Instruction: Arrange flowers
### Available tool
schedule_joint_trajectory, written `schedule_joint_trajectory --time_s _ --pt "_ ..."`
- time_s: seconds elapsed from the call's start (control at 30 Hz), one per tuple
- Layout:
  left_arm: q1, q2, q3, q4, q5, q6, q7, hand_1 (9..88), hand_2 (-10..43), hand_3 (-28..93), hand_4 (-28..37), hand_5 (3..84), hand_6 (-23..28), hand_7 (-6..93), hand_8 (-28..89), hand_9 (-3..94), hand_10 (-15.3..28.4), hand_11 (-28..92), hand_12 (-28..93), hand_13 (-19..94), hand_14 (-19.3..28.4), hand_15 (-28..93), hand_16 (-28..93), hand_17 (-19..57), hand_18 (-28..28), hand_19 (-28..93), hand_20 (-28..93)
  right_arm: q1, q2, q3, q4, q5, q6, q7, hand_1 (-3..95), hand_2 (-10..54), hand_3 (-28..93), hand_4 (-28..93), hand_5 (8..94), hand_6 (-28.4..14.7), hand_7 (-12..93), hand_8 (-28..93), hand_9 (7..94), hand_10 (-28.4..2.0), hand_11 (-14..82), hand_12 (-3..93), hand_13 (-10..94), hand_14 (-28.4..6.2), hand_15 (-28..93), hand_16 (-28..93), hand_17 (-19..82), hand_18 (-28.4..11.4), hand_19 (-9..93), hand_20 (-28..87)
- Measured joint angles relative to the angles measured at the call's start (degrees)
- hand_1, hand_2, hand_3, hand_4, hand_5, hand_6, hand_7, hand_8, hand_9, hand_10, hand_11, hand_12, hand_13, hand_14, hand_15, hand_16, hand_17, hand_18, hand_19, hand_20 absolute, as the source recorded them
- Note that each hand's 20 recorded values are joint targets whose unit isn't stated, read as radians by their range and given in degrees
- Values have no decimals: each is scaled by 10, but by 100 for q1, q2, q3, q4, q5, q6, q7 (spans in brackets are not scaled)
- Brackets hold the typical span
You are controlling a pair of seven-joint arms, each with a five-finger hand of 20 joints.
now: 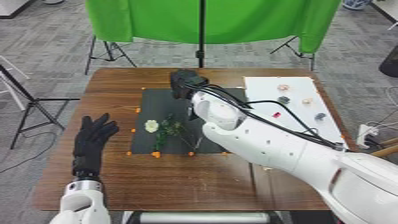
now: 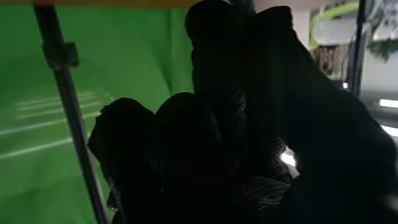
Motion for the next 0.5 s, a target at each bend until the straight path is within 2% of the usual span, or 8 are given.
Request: schedule_joint_trajectory --time_s 0.33,0.5 --pt "-6 32 29 -2 -2 -3 10 197 195 530 -283 445 89 59 -47 433 157 226 130 295 188 382 9 -18 144 197 206 34 -236 -80 286 -4 -355 42 542 -95 575 -172 718 14 200 54 820 -113 167 379 855 -38 687 368 636 -120 932 684" --pt "1 31 25 -3 -3 -27 12 199 191 531 -283 445 88 59 -46 433 157 226 129 295 189 382 9 -19 144 197 206 6 -274 -64 285 -7 -662 44 490 -95 635 -189 685 12 186 29 790 -121 199 342 849 -40 689 366 629 -123 932 681"
